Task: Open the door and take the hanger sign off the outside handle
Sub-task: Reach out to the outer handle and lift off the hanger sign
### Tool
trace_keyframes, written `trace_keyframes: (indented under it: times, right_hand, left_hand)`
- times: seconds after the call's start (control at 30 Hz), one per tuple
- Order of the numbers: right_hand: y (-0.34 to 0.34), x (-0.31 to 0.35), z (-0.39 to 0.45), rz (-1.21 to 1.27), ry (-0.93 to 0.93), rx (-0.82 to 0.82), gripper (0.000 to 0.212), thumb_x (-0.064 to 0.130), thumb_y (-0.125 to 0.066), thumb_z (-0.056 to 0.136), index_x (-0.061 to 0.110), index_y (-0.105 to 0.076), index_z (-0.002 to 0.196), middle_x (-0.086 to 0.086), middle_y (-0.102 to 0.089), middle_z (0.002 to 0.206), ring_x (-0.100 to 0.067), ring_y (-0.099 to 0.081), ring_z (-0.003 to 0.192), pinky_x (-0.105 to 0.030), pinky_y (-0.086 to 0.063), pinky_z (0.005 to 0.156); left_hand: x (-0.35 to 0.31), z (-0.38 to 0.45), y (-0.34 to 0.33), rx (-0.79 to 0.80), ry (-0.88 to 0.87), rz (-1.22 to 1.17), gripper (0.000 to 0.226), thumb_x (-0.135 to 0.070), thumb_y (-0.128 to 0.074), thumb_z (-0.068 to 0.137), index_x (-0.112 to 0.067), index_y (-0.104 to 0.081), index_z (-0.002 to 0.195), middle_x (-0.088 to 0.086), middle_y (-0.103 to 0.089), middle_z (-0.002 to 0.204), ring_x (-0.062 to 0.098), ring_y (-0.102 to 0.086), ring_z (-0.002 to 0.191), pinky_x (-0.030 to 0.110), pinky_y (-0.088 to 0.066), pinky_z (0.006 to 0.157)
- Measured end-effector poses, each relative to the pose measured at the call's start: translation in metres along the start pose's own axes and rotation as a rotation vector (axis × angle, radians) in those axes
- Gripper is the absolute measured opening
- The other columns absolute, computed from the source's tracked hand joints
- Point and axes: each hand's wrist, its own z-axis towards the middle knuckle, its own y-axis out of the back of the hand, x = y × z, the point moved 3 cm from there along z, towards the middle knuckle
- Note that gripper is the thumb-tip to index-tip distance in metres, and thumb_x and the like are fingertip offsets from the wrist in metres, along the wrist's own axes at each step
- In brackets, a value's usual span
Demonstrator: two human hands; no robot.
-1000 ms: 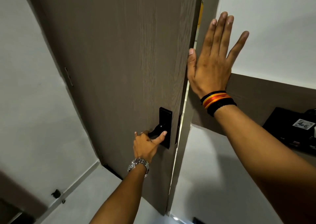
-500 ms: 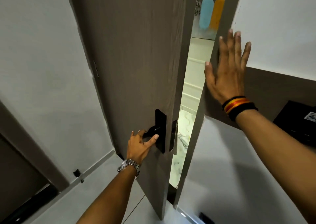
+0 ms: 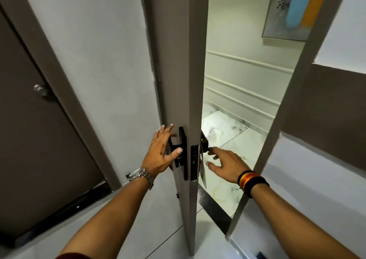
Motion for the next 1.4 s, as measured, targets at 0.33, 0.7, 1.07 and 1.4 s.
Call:
trace_keyframes:
  times: [0.33, 0.7, 1.07, 1.4]
  right_hand:
    - [-0.047, 0.064, 0.007, -0.073, 0.132, 0.153, 0.057, 0.061, -0.043, 0.082, 0.021, -0.059, 0.120, -0.004, -0.071, 0.107, -0.026, -0.069, 0.095, -0.041, -0.058, 0.078]
    - [-0.084, 0.111, -0.009, -0.282, 0.130, -0.165, 0.039, 0.031, -0.028, 0.108, 0.010, -0.060, 0.104, -0.010, -0.072, 0.085, -0.032, -0.071, 0.077, -0.035, -0.052, 0.065]
    - [-0.085, 0.097, 0.020, -0.088, 0.034, -0.218, 0.040, 0.028, -0.028, 0.108, 0.008, -0.058, 0.127, -0.011, -0.071, 0.078, -0.032, -0.069, 0.072, -0.037, -0.054, 0.065]
    - [-0.031, 0.077, 0.101, -0.229, -0.094, -0.142, 0.030, 0.020, -0.040, 0.100, 0.008, -0.054, 0.124, -0.019, -0.071, 0.100, -0.040, -0.066, 0.092, -0.037, -0.045, 0.069]
  left_hand:
    - [0.012, -0.048, 0.035, -0.176, 0.089, -0.061, 0.057, -0.067, -0.034, 0.097, -0.054, -0.028, 0.152, -0.027, -0.019, 0.166, 0.007, 0.001, 0.161, 0.049, -0.009, 0.130]
    - [0.044, -0.062, 0.053, -0.256, 0.158, -0.061, 0.070, -0.071, -0.029, 0.097, -0.040, -0.030, 0.160, -0.007, -0.024, 0.172, 0.021, -0.009, 0.164, 0.059, -0.014, 0.131]
    - [0.045, -0.066, 0.062, -0.231, 0.166, -0.093, 0.060, -0.062, -0.030, 0.096, -0.049, -0.024, 0.154, -0.019, -0.019, 0.165, 0.016, -0.008, 0.162, 0.056, -0.016, 0.131]
    - [0.023, -0.058, 0.048, -0.143, 0.032, -0.097, 0.057, -0.062, -0.039, 0.091, -0.087, -0.011, 0.134, -0.060, 0.003, 0.153, -0.013, 0.011, 0.154, 0.044, -0.009, 0.124]
